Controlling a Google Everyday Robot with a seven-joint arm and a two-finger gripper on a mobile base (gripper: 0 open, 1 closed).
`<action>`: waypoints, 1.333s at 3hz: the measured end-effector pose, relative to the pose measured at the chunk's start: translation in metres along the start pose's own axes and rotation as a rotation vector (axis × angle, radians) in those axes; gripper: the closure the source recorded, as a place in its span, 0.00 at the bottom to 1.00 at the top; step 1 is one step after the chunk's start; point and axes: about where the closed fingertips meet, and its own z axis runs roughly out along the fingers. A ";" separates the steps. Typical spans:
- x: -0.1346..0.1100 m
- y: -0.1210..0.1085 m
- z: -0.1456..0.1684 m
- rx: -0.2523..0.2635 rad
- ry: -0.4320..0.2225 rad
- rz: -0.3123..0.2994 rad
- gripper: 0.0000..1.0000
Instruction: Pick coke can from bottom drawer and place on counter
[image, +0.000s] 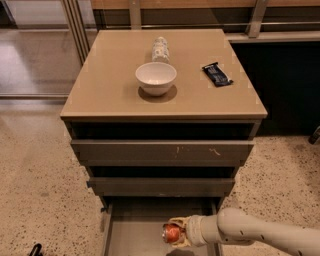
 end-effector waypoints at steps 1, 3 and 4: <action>-0.068 0.004 -0.046 0.058 0.013 -0.091 1.00; -0.124 -0.017 -0.099 0.142 0.102 -0.202 1.00; -0.124 -0.017 -0.099 0.142 0.102 -0.201 1.00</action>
Offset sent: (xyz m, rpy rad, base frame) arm -0.0372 0.0224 0.2262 -0.1488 -0.3395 -0.0394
